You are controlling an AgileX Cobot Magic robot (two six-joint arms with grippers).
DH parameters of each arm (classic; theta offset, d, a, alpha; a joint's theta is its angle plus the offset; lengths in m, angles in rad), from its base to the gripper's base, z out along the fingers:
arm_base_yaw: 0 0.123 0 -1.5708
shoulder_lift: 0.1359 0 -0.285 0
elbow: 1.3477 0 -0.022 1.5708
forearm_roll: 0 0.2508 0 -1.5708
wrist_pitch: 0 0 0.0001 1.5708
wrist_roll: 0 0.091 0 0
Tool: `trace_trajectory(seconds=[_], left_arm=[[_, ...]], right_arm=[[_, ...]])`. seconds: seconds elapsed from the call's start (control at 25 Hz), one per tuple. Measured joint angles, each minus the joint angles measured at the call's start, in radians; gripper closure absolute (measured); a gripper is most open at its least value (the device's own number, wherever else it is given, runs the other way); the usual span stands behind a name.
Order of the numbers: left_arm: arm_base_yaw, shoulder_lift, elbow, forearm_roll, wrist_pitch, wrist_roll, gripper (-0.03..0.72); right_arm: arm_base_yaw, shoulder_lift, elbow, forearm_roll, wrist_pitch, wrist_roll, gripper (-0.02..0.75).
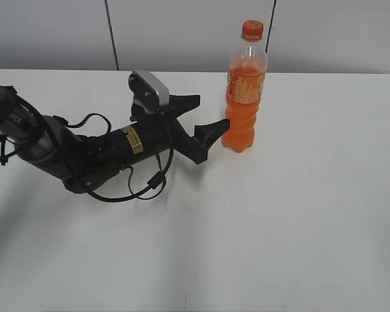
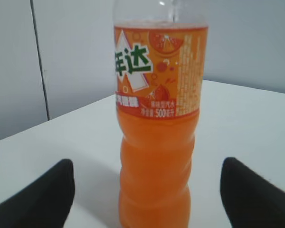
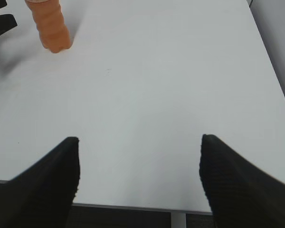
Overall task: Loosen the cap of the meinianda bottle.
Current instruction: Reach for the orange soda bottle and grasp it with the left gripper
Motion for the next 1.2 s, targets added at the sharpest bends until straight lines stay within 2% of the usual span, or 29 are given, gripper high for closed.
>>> trace_trajectory(seconds=[0.36, 0.64, 1.2], left_arm=[[-0.037, 0.098, -0.136, 0.024, 0.013, -0.046, 0.117], [-0.065, 0.16, -0.254, 0.002, 0.081, -0.093, 0.115], [-0.105, 0.195, -0.377, -0.039, 0.185, -0.113, 0.115]], right_arm=[[0.0, 0.0, 0.0, 0.0, 0.0, 0.0, 0.146], [0.0, 0.0, 0.0, 0.0, 0.0, 0.0, 0.146], [0.0, 0.0, 0.0, 0.002, 0.0, 0.0, 0.146]])
